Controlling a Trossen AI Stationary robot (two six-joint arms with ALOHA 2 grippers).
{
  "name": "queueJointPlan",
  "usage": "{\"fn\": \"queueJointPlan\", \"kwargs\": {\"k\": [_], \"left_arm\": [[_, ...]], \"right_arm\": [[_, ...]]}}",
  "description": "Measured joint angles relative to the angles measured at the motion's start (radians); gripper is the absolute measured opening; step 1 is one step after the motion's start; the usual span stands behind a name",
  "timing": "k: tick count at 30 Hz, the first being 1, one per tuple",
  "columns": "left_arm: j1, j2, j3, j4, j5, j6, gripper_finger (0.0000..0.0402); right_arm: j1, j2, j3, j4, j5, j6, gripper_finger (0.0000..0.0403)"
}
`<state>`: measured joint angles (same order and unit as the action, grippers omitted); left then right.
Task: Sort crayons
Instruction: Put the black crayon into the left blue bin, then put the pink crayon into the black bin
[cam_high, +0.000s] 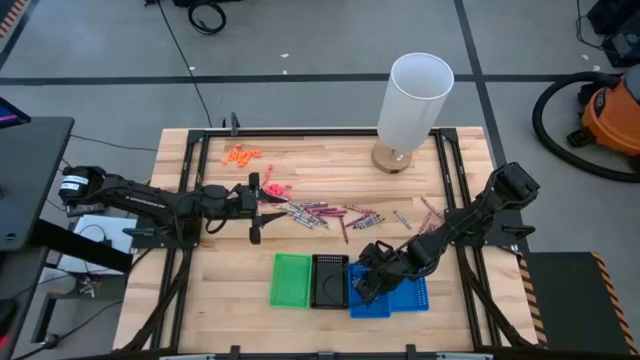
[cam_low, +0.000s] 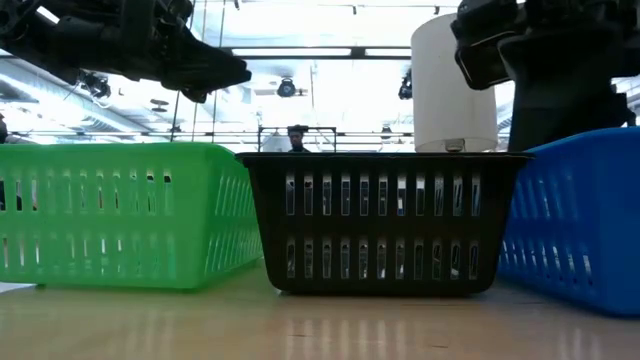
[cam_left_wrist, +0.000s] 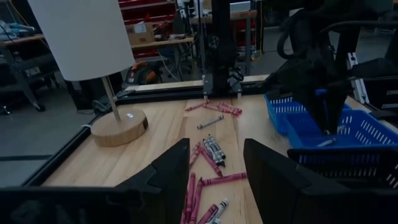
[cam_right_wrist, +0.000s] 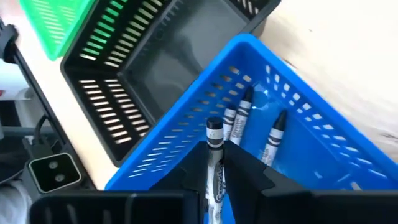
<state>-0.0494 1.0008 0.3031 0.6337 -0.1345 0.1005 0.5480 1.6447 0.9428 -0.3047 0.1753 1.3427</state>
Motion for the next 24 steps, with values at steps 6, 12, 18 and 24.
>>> {"fn": "queueJointPlan", "kwargs": {"k": [6, 12, 18, 24], "left_arm": [[0.000, 0.000, 0.000, -0.002, 0.000, -0.001, 0.0162], [0.000, 0.000, 0.000, -0.022, 0.000, -0.009, 0.0162], [-0.001, 0.000, 0.000, -0.073, 0.001, -0.041, 0.0162], [-0.001, 0.000, 0.000, -0.133, 0.001, -0.089, 0.0162]], "right_arm": [[-0.003, -0.001, 0.000, -0.007, -0.027, 0.000, 0.0089], [-0.016, -0.039, 0.000, -0.040, -0.032, -0.015, 0.0091], [-0.037, -0.124, 0.000, -0.180, 0.042, -0.035, 0.0091], [-0.079, -0.208, 0.000, -0.362, 0.099, -0.064, 0.0091]]}}
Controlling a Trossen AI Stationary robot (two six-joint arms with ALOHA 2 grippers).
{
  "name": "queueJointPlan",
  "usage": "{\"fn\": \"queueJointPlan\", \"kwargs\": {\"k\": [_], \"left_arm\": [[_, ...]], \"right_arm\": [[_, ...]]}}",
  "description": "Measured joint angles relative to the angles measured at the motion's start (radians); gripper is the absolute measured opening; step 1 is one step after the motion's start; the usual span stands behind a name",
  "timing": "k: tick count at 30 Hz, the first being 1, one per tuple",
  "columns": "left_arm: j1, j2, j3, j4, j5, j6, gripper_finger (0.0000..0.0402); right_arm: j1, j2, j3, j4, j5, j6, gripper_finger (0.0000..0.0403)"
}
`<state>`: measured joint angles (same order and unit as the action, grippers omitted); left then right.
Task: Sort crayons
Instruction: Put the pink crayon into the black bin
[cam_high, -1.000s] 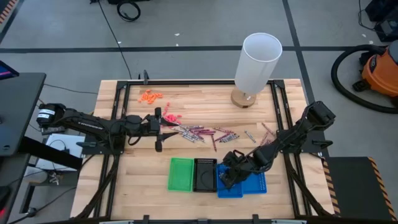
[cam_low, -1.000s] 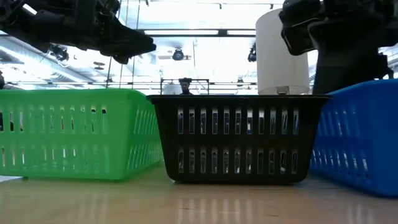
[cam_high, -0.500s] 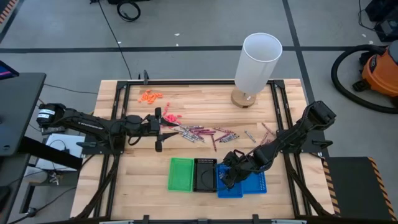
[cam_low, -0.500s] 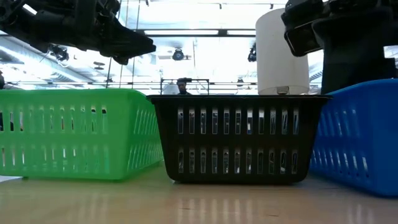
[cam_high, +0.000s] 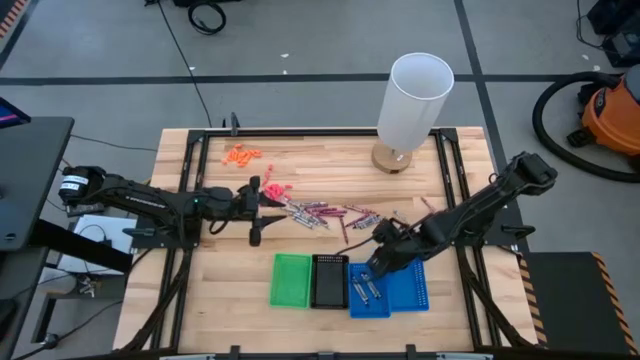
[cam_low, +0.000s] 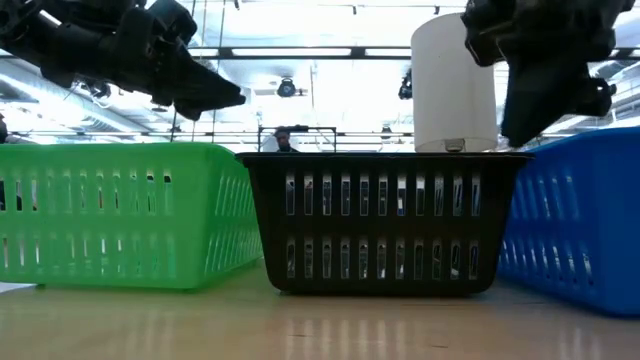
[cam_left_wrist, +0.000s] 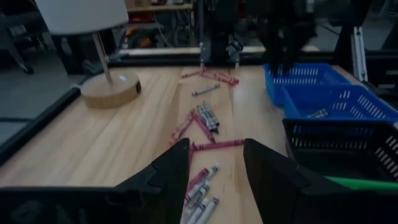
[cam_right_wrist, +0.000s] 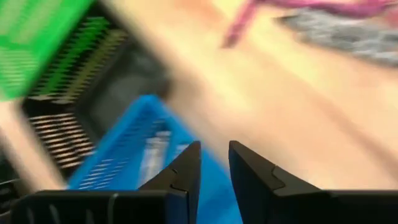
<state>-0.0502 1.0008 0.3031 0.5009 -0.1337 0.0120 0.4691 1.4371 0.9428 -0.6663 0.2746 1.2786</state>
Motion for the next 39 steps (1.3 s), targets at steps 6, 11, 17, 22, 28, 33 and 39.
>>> {"fn": "queueJointPlan", "kwargs": {"k": [6, 11, 17, 22, 28, 33, 39], "left_arm": [[0.000, 0.000, 0.000, -0.061, 0.000, -0.038, 0.0162], [0.000, 0.000, 0.000, -0.076, 0.000, -0.046, 0.0162], [0.000, 0.000, 0.000, -0.084, 0.000, -0.046, 0.0162], [0.000, 0.000, 0.000, -0.090, 0.000, -0.046, 0.0162], [0.000, 0.000, 0.000, -0.091, 0.000, -0.045, 0.0162], [0.000, 0.000, 0.000, -0.092, 0.000, -0.045, 0.0162], [0.000, 0.000, 0.000, -0.091, 0.000, -0.045, 0.0162]], "right_arm": [[-0.061, -0.029, 0.000, -0.299, 0.024, -0.011, 0.0091], [-0.125, -0.007, 0.000, -0.474, 0.000, -0.051, 0.0091], [-0.247, 0.054, -0.026, -0.580, -0.061, -0.204, 0.0091], [-0.373, 0.060, -0.070, -0.592, -0.071, -0.359, 0.0092], [-0.519, -0.007, -0.129, -0.551, -0.112, -0.510, 0.0116], [-0.612, -0.064, -0.196, -0.486, -0.142, -0.562, 0.0155], [-0.704, -0.128, -0.260, -0.443, -0.141, -0.616, 0.0172]]}}
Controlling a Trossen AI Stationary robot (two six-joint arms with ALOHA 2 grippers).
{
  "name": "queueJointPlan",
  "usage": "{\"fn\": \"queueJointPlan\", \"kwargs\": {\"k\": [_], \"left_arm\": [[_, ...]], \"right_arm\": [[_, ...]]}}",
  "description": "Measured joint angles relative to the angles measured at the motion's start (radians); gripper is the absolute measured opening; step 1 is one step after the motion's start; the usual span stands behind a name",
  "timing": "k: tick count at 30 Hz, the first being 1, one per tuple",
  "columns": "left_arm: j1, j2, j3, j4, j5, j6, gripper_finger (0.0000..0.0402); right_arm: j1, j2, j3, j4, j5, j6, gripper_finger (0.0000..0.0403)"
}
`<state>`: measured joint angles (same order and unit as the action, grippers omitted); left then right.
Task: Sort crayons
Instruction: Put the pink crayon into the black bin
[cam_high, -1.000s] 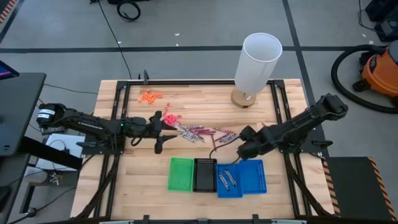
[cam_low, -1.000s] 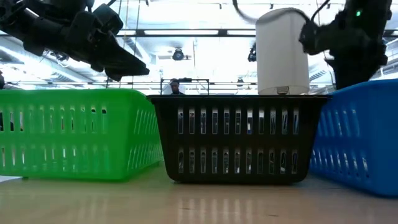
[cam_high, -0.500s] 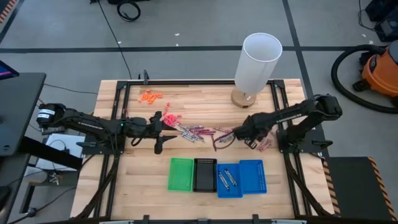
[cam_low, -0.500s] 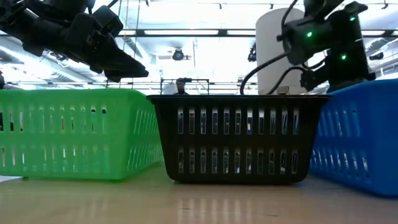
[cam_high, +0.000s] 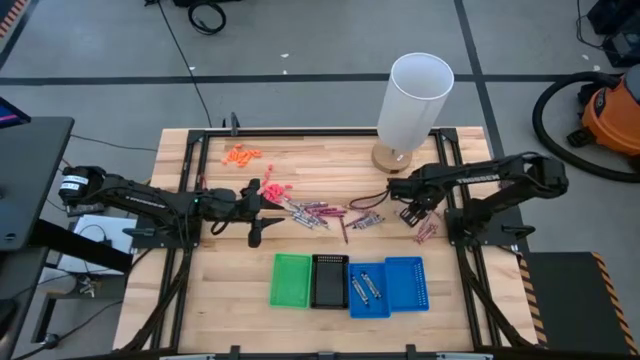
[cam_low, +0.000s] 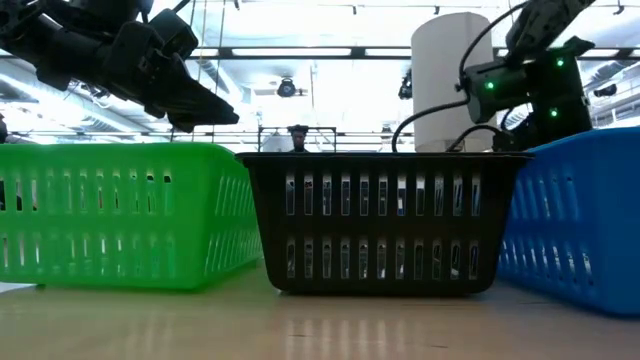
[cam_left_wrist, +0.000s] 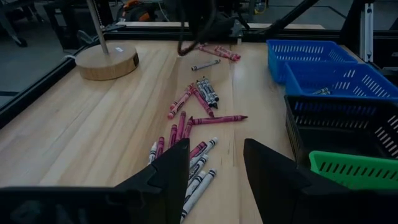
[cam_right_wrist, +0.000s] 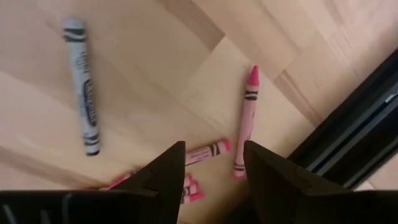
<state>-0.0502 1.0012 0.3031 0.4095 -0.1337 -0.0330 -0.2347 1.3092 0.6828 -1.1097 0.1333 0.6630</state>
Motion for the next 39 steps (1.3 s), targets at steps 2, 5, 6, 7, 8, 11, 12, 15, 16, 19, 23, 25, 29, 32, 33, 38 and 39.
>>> {"fn": "queueJointPlan", "kwargs": {"k": [2, 5, 6, 7, 8, 11, 12, 15, 16, 19, 23, 25, 29, 32, 33, 38, 39], "left_arm": [[0.000, 0.000, 0.000, 0.000, 0.000, 0.002, 0.0162], [0.000, 0.000, 0.000, 0.000, 0.000, 0.002, 0.0162], [0.000, 0.000, 0.000, 0.000, 0.000, 0.002, 0.0162], [0.000, 0.000, 0.000, 0.000, 0.000, 0.002, 0.0162], [0.000, 0.000, 0.000, 0.000, 0.000, 0.002, 0.0162], [0.000, 0.000, 0.000, 0.000, 0.000, 0.002, 0.0162], [0.000, 0.000, 0.000, 0.000, 0.000, 0.002, 0.0162], [0.000, 0.000, 0.000, 0.001, 0.000, 0.002, 0.0162], [0.000, 0.000, 0.000, 0.001, 0.000, 0.002, 0.0162], [0.000, 0.000, 0.000, 0.001, 0.000, 0.002, 0.0162], [0.000, 0.000, 0.000, 0.002, 0.000, 0.002, 0.0162], [0.000, 0.000, 0.000, 0.002, 0.000, 0.002, 0.0162], [0.000, 0.000, 0.000, 0.001, 0.000, 0.002, 0.0162], [0.000, 0.000, 0.000, 0.001, 0.000, 0.002, 0.0162], [0.000, 0.000, 0.000, 0.001, 0.000, 0.002, 0.0162], [0.000, 0.000, 0.000, 0.001, 0.000, 0.007, 0.0162], [0.000, 0.000, 0.000, 0.001, -0.001, 0.011, 0.0162]], "right_arm": [[-0.032, -0.019, -0.028, 0.032, -0.003, -0.021, 0.0170], [-0.079, -0.038, -0.059, 0.077, -0.003, -0.041, 0.0166], [-0.093, -0.041, -0.068, 0.088, -0.004, -0.048, 0.0164], [-0.107, -0.041, -0.073, 0.095, -0.004, -0.057, 0.0163], [-0.119, -0.041, -0.078, 0.100, -0.004, -0.066, 0.0162], [-0.159, -0.032, -0.089, 0.106, -0.009, -0.098, 0.0160], [-0.173, -0.027, -0.089, 0.106, -0.020, -0.104, 0.0160], [-0.213, -0.017, -0.089, 0.113, -0.028, -0.104, 0.0160], [-0.225, -0.013, -0.089, 0.117, -0.031, -0.099, 0.0160], [-0.256, 0.001, -0.089, 0.126, -0.054, -0.107, 0.0160], [-0.298, 0.036, -0.089, 0.128, -0.078, -0.121, 0.0160], [-0.312, 0.059, -0.089, 0.139, -0.084, -0.139, 0.0160], [-0.328, 0.096, -0.084, 0.164, -0.133, -0.177, 0.0152], [-0.327, 0.112, -0.079, 0.171, -0.148, -0.196, 0.0132], [-0.327, 0.112, -0.077, 0.173, -0.150, -0.199, 0.0122], [-0.317, 0.103, -0.076, 0.189, -0.161, -0.211, 0.0068], [-0.314, 0.103, -0.076, 0.190, -0.160, -0.211, 0.0057]]}}
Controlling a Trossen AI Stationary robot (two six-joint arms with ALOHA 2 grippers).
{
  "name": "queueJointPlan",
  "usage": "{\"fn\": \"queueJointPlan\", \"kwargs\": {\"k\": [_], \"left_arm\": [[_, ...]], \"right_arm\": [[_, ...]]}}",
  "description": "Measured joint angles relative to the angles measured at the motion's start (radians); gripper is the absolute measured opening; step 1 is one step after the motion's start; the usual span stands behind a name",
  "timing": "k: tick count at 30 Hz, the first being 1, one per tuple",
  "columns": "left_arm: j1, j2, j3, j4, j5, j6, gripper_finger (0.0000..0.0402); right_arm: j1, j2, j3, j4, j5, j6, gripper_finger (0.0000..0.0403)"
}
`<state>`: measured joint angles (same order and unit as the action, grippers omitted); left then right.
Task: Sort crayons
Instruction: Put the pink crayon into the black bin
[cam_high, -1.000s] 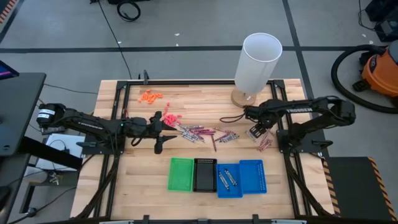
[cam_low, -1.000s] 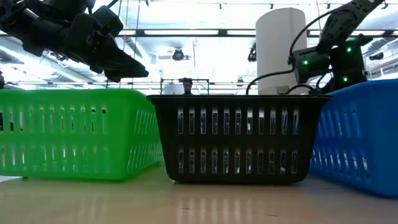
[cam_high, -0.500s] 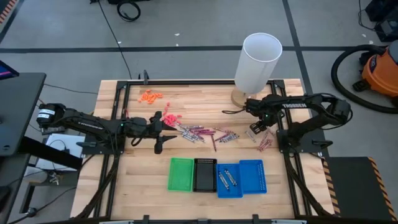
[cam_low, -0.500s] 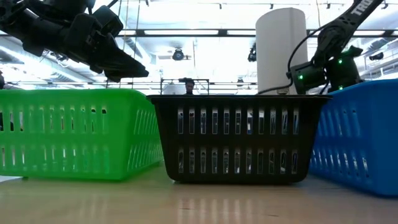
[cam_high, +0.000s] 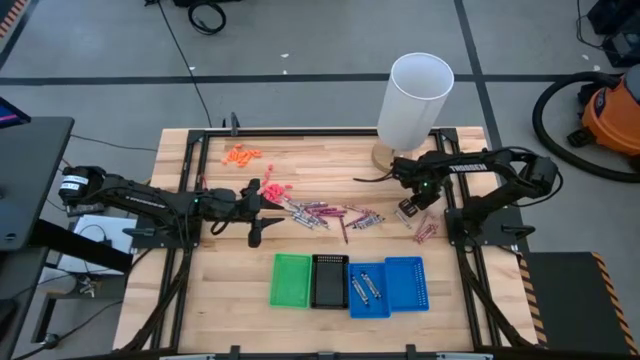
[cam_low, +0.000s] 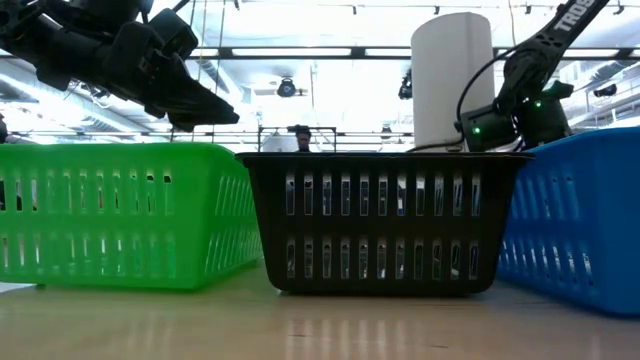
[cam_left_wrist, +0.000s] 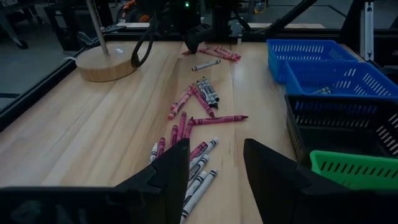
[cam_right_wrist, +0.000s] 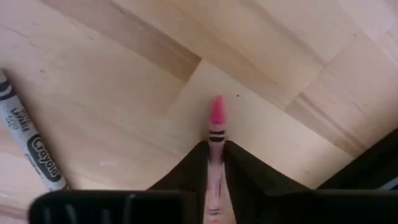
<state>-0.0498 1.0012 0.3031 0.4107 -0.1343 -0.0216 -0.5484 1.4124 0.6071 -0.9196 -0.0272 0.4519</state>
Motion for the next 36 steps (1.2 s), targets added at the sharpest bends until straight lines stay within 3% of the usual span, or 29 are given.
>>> {"fn": "queueJointPlan", "kwargs": {"k": [5, 11, 31, 36], "left_arm": [[0.000, 0.000, 0.000, 0.000, 0.000, 0.007, 0.0162], [0.000, 0.000, 0.000, 0.000, 0.000, 0.007, 0.0162], [0.000, 0.000, 0.000, -0.009, 0.000, 0.007, 0.0162], [0.000, 0.000, 0.000, -0.009, 0.000, 0.006, 0.0162]], "right_arm": [[0.023, -0.002, 0.001, 0.004, 0.009, -0.002, 0.0026], [0.073, 0.002, 0.018, 0.018, 0.041, 0.017, 0.0038], [0.303, 0.001, 0.335, 0.032, 0.028, 0.071, 0.0040], [0.384, 0.001, 0.380, 0.111, -0.004, 0.124, 0.0040]]}}
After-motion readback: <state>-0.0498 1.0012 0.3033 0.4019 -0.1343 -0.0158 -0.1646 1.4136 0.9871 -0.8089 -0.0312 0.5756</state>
